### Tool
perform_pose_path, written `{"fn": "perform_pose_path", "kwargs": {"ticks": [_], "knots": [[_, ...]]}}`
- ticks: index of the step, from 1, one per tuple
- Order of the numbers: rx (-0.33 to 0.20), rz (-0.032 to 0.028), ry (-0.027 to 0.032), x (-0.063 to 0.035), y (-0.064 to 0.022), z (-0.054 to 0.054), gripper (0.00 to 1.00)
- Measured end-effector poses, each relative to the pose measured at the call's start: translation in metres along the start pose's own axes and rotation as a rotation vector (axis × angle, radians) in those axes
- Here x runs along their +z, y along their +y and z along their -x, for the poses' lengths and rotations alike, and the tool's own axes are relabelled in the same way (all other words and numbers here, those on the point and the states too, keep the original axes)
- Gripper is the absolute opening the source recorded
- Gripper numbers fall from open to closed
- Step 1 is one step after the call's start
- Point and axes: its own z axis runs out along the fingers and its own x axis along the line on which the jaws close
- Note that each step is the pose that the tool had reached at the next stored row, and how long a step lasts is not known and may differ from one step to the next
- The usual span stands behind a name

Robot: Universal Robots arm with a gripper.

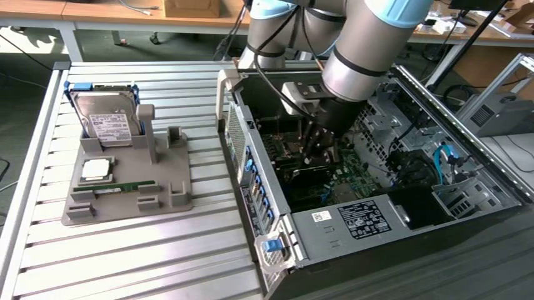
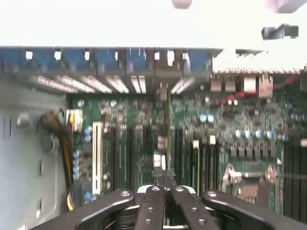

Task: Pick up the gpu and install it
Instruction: 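Press down on the gpu until it lock into place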

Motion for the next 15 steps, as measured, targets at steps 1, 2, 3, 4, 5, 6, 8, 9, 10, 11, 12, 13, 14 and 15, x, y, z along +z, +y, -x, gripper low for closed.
{"fn": "perform_pose_path", "kwargs": {"ticks": [1,2,3,4,5,6,8,9,10,11,12,13,14,15], "knots": [[0.0,-0.0001,-0.0001,0.0021,0.0099,0.0,0.1],[0.0,0.0,-0.0003,0.0029,0.0133,0.0,0.1],[0.0,0.0,-0.0004,0.0036,0.0163,0.0,0.1],[0.0,-0.0002,-0.0009,0.0044,0.0186,0.0,0.1],[0.0,-0.0001,-0.0009,0.005,0.02,0.0,0.1],[0.0,0.0001,-0.0007,0.0057,0.0213,0.002,0.1],[0.0,-0.0001,-0.0009,0.007,0.0234,0.005,0.1],[0.0,-0.0002,-0.0011,0.0075,0.0245,0.006,0.1],[0.0,-0.0001,-0.001,0.0079,0.0263,0.005,0.1],[0.0,0.0,-0.001,0.0082,0.0272,0.005,0.1],[0.0,0.0,-0.0009,0.0089,0.0282,0.005,0.1],[0.0,0.0,-0.0009,0.0095,0.0287,0.005,0.1],[0.0,-0.0001,-0.0009,0.0105,0.0288,0.005,0.1],[0.0,0.0,-0.0009,0.0113,0.0287,0.005,0.1]]}}
